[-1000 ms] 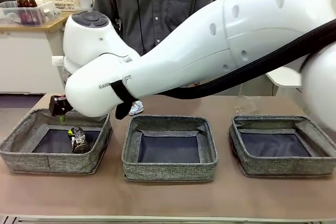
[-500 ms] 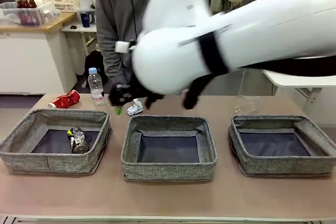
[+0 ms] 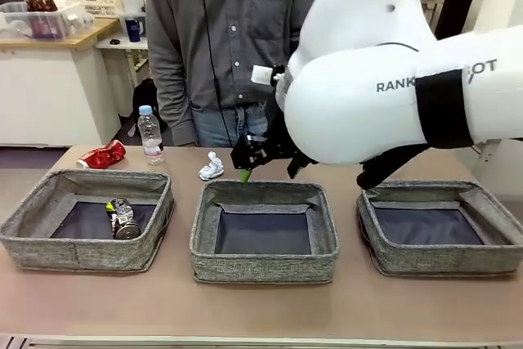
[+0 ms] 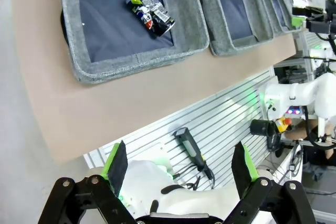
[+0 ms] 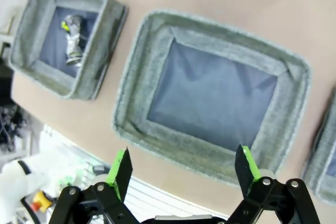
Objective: Sort the waste into the appropriate baskets.
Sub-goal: Place the picked waste into the Fabric basket indicated by the person.
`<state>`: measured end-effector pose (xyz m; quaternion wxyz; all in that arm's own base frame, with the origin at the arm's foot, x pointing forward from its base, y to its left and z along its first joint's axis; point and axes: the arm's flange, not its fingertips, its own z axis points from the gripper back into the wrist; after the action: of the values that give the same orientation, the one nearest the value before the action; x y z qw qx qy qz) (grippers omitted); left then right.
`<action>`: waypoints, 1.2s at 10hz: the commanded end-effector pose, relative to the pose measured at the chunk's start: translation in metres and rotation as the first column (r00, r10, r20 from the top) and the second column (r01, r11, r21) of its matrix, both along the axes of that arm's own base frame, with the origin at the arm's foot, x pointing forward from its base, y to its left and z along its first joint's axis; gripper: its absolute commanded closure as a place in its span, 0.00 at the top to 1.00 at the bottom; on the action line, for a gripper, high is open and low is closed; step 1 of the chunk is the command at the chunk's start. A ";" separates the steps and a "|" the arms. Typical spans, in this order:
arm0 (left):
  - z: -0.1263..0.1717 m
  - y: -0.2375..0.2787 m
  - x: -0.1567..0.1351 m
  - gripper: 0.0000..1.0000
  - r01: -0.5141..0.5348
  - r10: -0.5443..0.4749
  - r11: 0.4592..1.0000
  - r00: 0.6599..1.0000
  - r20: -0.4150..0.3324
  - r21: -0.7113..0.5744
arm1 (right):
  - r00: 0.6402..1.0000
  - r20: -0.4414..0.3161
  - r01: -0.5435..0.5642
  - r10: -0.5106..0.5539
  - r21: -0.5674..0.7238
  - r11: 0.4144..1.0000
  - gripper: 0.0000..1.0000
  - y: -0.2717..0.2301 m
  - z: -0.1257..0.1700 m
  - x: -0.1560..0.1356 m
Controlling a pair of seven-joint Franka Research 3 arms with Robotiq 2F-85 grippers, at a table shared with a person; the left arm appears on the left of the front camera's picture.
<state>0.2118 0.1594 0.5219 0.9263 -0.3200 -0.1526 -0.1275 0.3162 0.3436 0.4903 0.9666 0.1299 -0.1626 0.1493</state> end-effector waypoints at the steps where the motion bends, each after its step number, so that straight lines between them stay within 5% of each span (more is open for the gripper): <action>1: 0.000 0.000 0.000 1.00 -0.010 0.010 1.000 1.000 -0.009 0.017 | 0.999 -0.008 -0.039 0.039 0.032 0.999 1.00 0.004 0.002 0.007; 2: 0.000 0.000 0.000 1.00 0.000 0.000 1.000 1.000 0.000 0.000 | 1.000 0.000 0.000 0.000 0.000 1.000 1.00 0.000 0.000 0.000; 4: -0.002 -0.046 0.039 1.00 0.070 -0.075 0.989 0.997 -0.030 -0.128 | 0.961 -0.208 0.230 -0.181 0.240 0.943 1.00 -0.070 0.006 0.031; 6: -0.020 -0.101 0.075 1.00 0.013 -0.050 0.961 0.990 -0.128 -0.277 | 0.917 -0.348 0.329 -0.194 0.388 0.861 1.00 -0.139 0.010 0.021; 7: -0.033 -0.120 0.084 1.00 -0.036 -0.028 0.935 0.984 -0.176 -0.353 | 0.898 -0.410 0.357 -0.158 0.471 0.806 1.00 -0.177 0.009 0.012; 9: -0.061 -0.145 0.098 1.00 -0.145 -0.029 0.816 0.957 -0.289 -0.560 | 0.892 -0.431 0.222 0.135 0.679 0.700 1.00 -0.240 -0.006 -0.011; 11: -0.072 -0.155 0.106 1.00 -0.098 -0.113 0.667 0.966 -0.231 -0.739 | 0.832 -0.551 0.380 0.065 0.651 0.657 1.00 -0.296 -0.043 -0.032; 12: -0.075 -0.154 0.107 1.00 -0.136 -0.083 0.652 0.965 -0.249 -0.746 | 0.861 -0.503 0.367 0.076 0.718 0.591 1.00 -0.314 -0.057 -0.042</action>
<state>0.3397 0.0134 0.4576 0.7354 -0.6754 -0.0549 0.0039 0.3166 0.0395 0.4855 0.8296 0.5551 0.0381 -0.0465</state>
